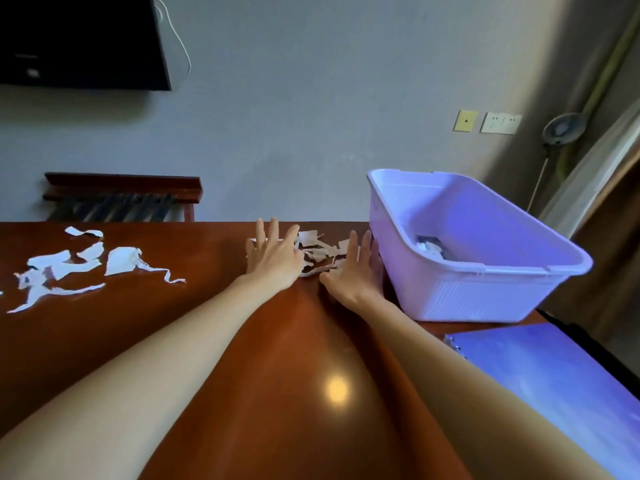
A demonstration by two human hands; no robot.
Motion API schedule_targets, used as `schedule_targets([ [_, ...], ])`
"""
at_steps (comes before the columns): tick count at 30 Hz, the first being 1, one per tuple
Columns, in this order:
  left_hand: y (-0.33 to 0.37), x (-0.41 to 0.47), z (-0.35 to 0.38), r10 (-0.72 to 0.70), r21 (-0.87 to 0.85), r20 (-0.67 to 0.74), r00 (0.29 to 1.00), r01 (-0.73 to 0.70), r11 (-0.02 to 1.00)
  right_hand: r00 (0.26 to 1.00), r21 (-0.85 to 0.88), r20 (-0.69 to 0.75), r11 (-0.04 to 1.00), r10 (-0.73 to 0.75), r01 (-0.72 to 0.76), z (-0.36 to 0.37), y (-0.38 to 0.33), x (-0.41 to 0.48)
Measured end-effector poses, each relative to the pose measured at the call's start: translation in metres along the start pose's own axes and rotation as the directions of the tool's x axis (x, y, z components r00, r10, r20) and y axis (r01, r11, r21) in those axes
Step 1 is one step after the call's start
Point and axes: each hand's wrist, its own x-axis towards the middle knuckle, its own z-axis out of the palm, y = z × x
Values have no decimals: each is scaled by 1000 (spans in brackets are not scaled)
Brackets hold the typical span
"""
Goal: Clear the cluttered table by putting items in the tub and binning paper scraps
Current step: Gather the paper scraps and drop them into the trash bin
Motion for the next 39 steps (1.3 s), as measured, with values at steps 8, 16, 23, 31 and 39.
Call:
schedule_targets([
  [8, 2, 52, 23, 27, -27, 235, 972, -21, 999, 993, -13, 111, 999, -39, 40, 0, 1, 45],
  [16, -12, 4, 19, 108, -45, 117, 987, -104, 994, 991, 125, 50, 985, -123, 116, -1, 0, 5],
  [23, -17, -77, -2, 73, -104, 117, 991, -60, 993, 978, 231, 39, 954, -205, 191, -3, 1, -62],
  [31, -11, -191, -18, 84, -190, 155, 984, -53, 980, 966, 338, 72, 917, -248, 210, -12, -5, -166],
  [39, -24, -271, -5, 236, 162, -199, 951, -205, 965, 927, -84, -185, 945, -328, 317, -6, 2, -240],
])
